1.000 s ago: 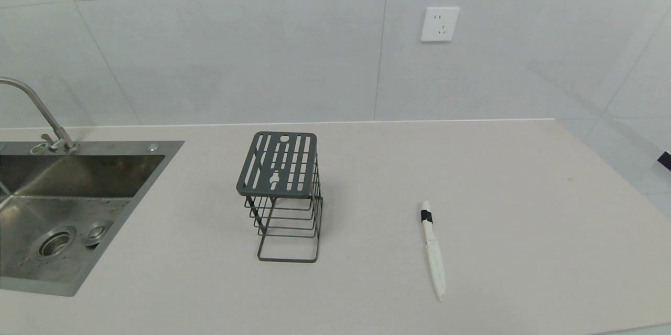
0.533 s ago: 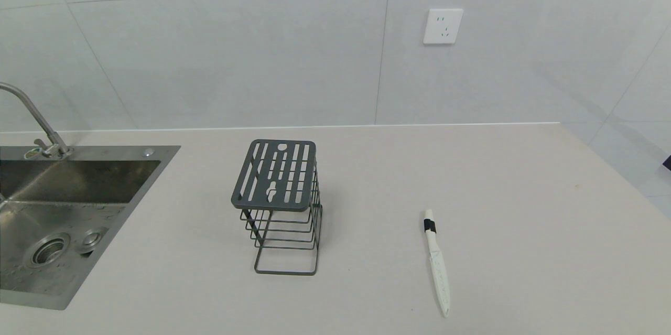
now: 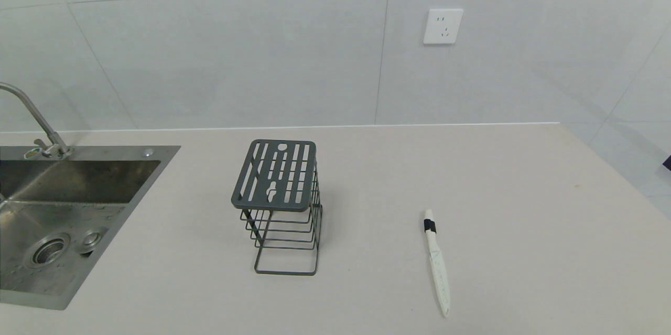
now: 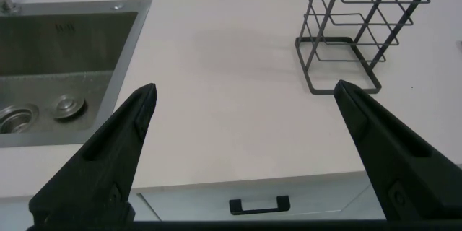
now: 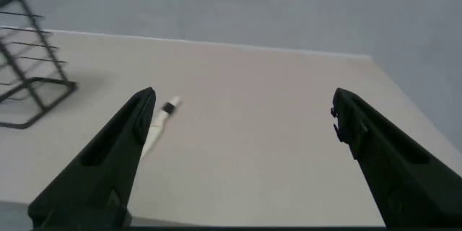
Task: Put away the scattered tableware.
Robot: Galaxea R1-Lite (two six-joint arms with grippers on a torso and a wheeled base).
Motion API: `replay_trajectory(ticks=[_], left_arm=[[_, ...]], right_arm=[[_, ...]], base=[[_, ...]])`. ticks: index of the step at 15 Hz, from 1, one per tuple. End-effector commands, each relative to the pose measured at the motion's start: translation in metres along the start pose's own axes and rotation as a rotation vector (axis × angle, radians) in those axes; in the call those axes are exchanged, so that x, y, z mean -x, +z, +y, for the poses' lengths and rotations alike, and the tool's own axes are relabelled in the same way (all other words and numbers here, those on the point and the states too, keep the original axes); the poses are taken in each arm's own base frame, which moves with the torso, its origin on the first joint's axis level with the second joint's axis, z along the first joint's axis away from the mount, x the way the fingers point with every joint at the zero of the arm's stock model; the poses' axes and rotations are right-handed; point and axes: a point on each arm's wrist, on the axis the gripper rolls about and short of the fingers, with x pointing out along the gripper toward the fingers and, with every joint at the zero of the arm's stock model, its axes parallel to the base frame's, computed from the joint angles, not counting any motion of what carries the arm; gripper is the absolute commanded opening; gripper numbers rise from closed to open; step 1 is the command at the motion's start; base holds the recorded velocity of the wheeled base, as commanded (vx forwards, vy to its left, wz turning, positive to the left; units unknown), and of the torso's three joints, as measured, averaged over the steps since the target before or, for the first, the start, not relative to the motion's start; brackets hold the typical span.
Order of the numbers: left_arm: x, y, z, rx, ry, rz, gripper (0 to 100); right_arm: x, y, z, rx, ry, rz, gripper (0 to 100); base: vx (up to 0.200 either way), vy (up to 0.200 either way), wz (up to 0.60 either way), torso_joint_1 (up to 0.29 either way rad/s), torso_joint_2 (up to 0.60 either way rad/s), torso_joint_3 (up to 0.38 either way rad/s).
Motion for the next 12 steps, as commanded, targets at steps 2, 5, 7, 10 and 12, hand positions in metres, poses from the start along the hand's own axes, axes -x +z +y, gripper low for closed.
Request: replay_trajectory(ticks=[2,5,7,10,12], left_arm=[[0.000,0.000,0.000,0.000,0.000,0.001,100],[0.000,0.000,0.000,0.000,0.000,0.001,100],[0.000,0.000,0.000,0.000,0.000,0.001,100],[0.000,0.000,0.000,0.000,0.000,0.001,100],[0.000,0.000,0.000,0.000,0.000,0.001,100]], right_arm=[[-0.005,0.012,-0.001,-0.060,0.160,0.160,100],[-0.022,0.018,-0.006,-0.115,0.257,0.327,100],[-0.031,0.019,-0.007,-0.132,0.280,0.394,100],[-0.053,0.029,-0.011,-0.155,0.290,0.484,100],[-0.069,0.038,-0.014,-0.159,0.288,0.501,100]], base=[[0.000,0.000,0.00,0.000,0.00,0.000],[0.000,0.000,0.00,0.000,0.00,0.000],[0.000,0.000,0.00,0.000,0.00,0.000],[0.000,0.000,0.00,0.000,0.00,0.000],[0.000,0.000,0.00,0.000,0.00,0.000]])
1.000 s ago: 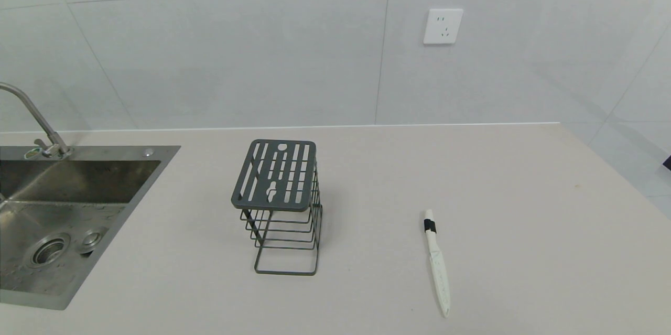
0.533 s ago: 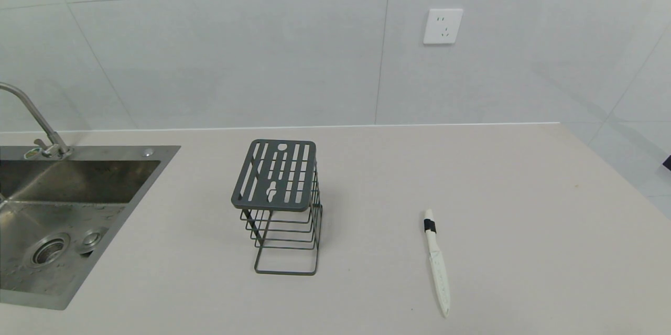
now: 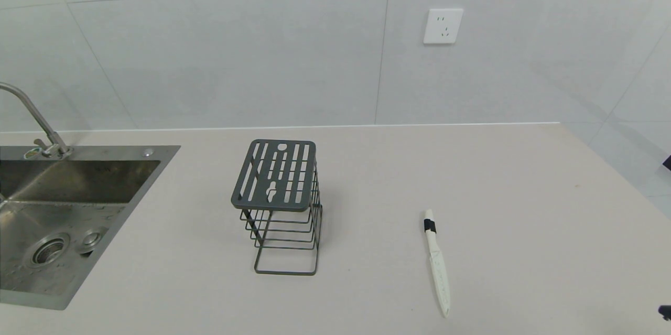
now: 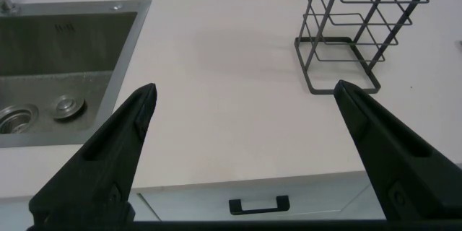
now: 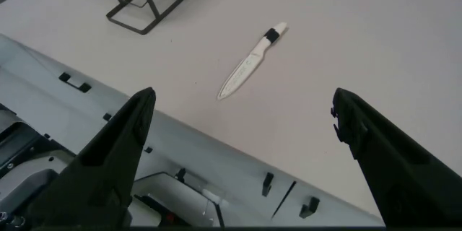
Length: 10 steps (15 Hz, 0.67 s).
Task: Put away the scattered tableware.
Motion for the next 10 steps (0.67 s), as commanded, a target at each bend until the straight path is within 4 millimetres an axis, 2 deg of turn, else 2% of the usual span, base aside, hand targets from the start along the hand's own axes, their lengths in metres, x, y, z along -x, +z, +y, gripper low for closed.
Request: replay_trajectory(ticks=[1,5,10], left_arm=[[0.000,0.000,0.000,0.000,0.000,0.001,100],[0.000,0.000,0.000,0.000,0.000,0.001,100],[0.000,0.000,0.000,0.000,0.000,0.001,100]], right_arm=[[-0.024,0.023,-0.011,-0.030,0.001,0.071,100],[-0.053,0.039,-0.024,-0.058,0.008,0.111,100],[-0.084,0.038,-0.021,-0.059,0.132,0.229,100]], base=[[0.000,0.000,0.00,0.000,0.00,0.000],[0.000,0.000,0.00,0.000,0.00,0.000],[0.000,0.000,0.00,0.000,0.00,0.000]])
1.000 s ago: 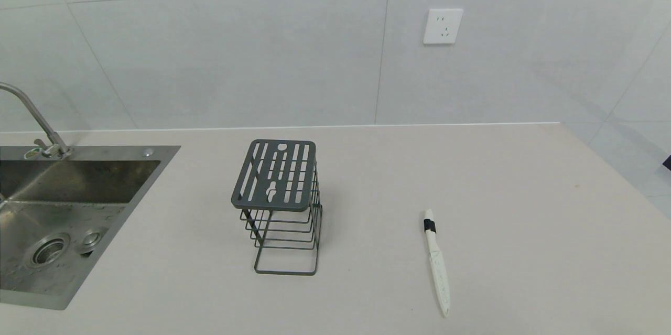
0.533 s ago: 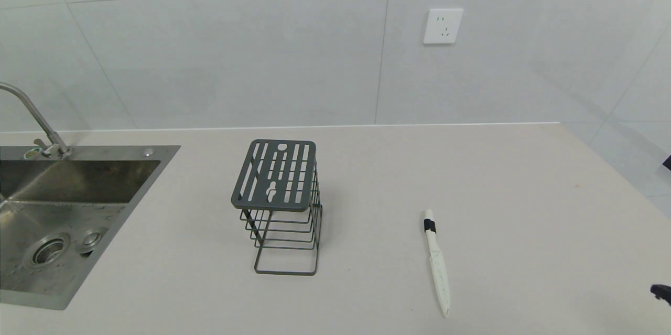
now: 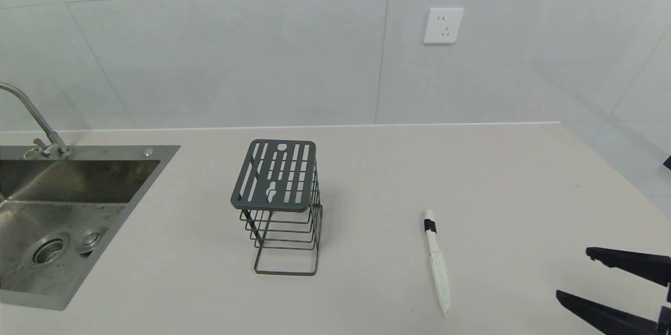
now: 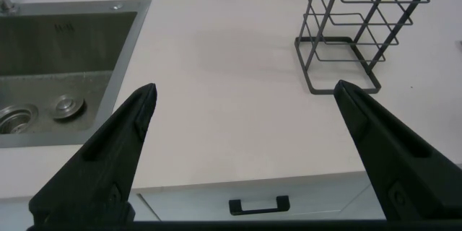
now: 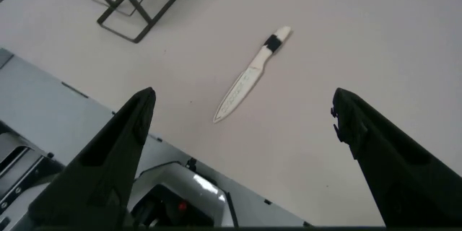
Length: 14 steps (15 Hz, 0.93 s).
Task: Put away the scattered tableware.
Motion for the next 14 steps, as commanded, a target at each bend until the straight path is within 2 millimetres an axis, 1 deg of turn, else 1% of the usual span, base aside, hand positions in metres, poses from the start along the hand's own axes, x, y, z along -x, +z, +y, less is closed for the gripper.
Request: replay_trajectory(ticks=[1,3,5,6,8,9,10,13,14], left_arm=[[0.000,0.000,0.000,0.000,0.000,0.002,100],[0.000,0.000,0.000,0.000,0.000,0.002,100],[0.000,0.000,0.000,0.000,0.001,0.002,100],[0.000,0.000,0.000,0.000,0.000,0.002,100],[0.000,0.000,0.000,0.000,0.000,0.002,100],[0.000,0.000,0.000,-0.002,0.000,0.002,100],[0.000,0.000,0.000,0.000,0.000,0.002,100],[0.000,0.000,0.000,0.000,0.000,0.002,100],[0.000,0.000,0.000,0.001,0.000,0.002,100]], right_arm=[[-0.021,0.000,0.002,0.001,0.081,0.103,100],[-0.040,0.004,0.001,-0.005,0.104,0.170,100],[-0.052,0.003,0.001,-0.004,0.115,0.220,100],[-0.061,0.004,0.001,0.001,0.090,0.247,100],[-0.067,0.009,0.002,0.017,0.081,0.253,100],[-0.074,0.013,0.005,0.029,0.090,0.261,100],[-0.082,0.015,0.004,0.030,0.064,0.278,100],[-0.096,0.011,0.000,0.024,0.000,0.335,100],[-0.106,0.006,-0.001,0.028,-0.015,0.384,100]], base=[[0.000,0.000,0.00,0.000,0.00,0.000],[0.000,0.000,0.00,0.000,0.00,0.000],[0.000,0.000,0.00,0.000,0.00,0.000],[0.000,0.000,0.00,0.000,0.00,0.000],[0.000,0.000,0.00,0.000,0.00,0.000],[0.000,0.000,0.00,0.000,0.00,0.000],[0.000,0.000,0.00,0.000,0.00,0.000],[0.000,0.000,0.00,0.000,0.00,0.000],[0.000,0.000,0.00,0.000,0.00,0.000]])
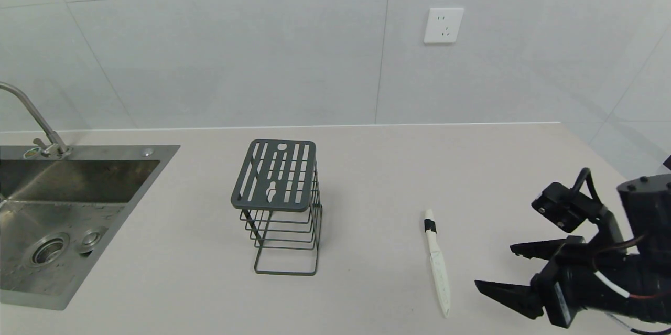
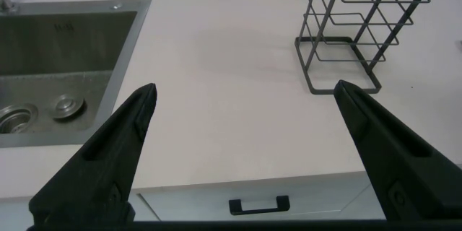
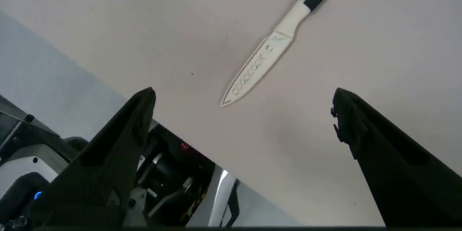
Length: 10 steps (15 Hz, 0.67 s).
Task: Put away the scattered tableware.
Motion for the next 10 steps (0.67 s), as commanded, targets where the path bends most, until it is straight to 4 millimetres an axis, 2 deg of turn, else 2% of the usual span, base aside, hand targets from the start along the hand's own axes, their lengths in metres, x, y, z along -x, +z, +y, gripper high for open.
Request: replay_trajectory(ticks=[1,2,3,4,5,6,10], left_arm=[[0.000,0.000,0.000,0.000,0.000,0.001,100],[0.000,0.000,0.000,0.000,0.000,0.001,100],[0.000,0.000,0.000,0.000,0.000,0.003,100],[0.000,0.000,0.000,0.000,0.000,0.003,100],[0.000,0.000,0.000,0.000,0.000,0.003,100],[0.000,0.000,0.000,0.000,0.000,0.003,100],[0.000,0.000,0.000,-0.001,0.000,0.001,100]], right_arm=[[-0.023,-0.002,0.000,0.005,-0.021,0.089,100],[-0.036,0.000,0.002,0.020,-0.037,0.129,100],[-0.040,0.002,0.002,0.021,-0.036,0.135,100],[-0.056,0.010,0.001,0.023,-0.051,0.144,100],[-0.056,0.010,0.001,0.023,-0.051,0.144,100],[-0.080,0.018,-0.003,-0.006,-0.102,0.145,100],[-0.116,0.035,0.012,-0.153,-0.139,0.142,100]], base=[[0.000,0.000,0.00,0.000,0.00,0.000],[0.000,0.000,0.00,0.000,0.00,0.000],[0.000,0.000,0.00,0.000,0.00,0.000],[0.000,0.000,0.00,0.000,0.00,0.000],[0.000,0.000,0.00,0.000,0.00,0.000],[0.000,0.000,0.00,0.000,0.00,0.000],[0.000,0.000,0.00,0.000,0.00,0.000]])
